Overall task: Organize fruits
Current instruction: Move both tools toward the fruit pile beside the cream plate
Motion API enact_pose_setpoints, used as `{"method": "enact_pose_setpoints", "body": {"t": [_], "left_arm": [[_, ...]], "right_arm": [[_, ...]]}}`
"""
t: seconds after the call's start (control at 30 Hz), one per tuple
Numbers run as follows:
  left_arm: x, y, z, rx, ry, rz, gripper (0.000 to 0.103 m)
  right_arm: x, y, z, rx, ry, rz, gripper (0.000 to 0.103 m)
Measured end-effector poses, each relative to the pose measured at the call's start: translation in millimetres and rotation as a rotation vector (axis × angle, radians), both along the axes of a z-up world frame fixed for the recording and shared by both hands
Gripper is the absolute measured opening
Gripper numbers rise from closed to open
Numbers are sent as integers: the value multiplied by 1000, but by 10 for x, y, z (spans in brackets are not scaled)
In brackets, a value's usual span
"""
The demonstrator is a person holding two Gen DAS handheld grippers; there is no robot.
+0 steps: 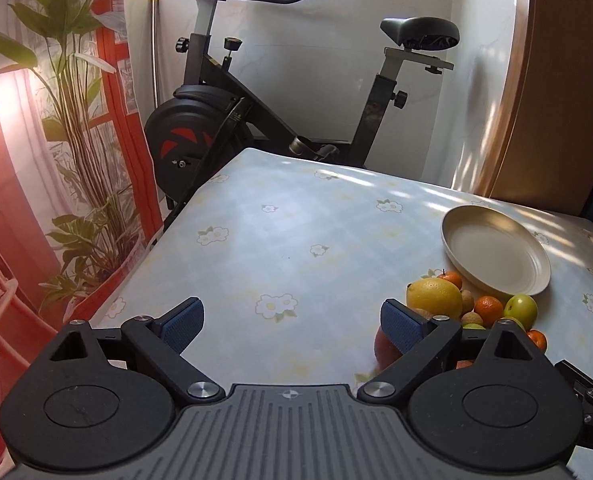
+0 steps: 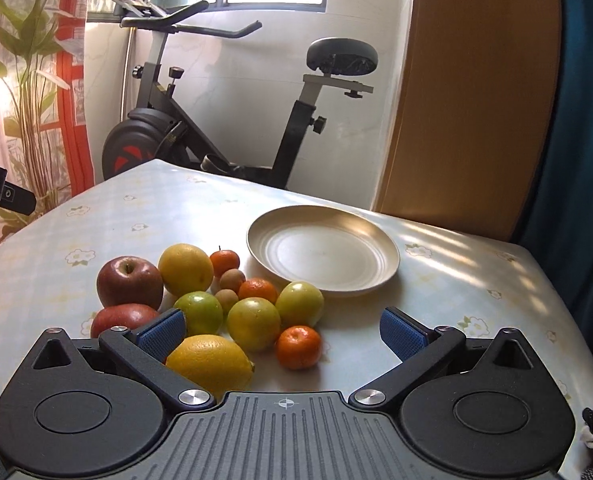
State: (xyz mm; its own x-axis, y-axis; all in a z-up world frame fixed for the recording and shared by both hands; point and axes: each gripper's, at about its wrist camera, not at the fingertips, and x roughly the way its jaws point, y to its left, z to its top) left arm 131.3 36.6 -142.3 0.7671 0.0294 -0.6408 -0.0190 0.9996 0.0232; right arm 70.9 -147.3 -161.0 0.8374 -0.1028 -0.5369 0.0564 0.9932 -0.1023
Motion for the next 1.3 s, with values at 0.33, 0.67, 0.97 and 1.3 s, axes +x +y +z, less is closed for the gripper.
{"method": "enact_pose_setpoints", "body": {"t": [0.33,0.67,0.97,1.3], "left_arm": [[-38,-156,-232,76,-14,-249,82],[-9,-221,-313,-77,-25,-349,80],[-54,-399,-373,-82,-15,-403,81],[42,-380,-347,-68,47,-331,80]], "right_arm": [[25,-37,-188,44,15,61,103],[23,-145,-303,123,16,90,103],[121,-132,-364,138,133,91,103],[153,-95,-335,108,149,126,103]]}}
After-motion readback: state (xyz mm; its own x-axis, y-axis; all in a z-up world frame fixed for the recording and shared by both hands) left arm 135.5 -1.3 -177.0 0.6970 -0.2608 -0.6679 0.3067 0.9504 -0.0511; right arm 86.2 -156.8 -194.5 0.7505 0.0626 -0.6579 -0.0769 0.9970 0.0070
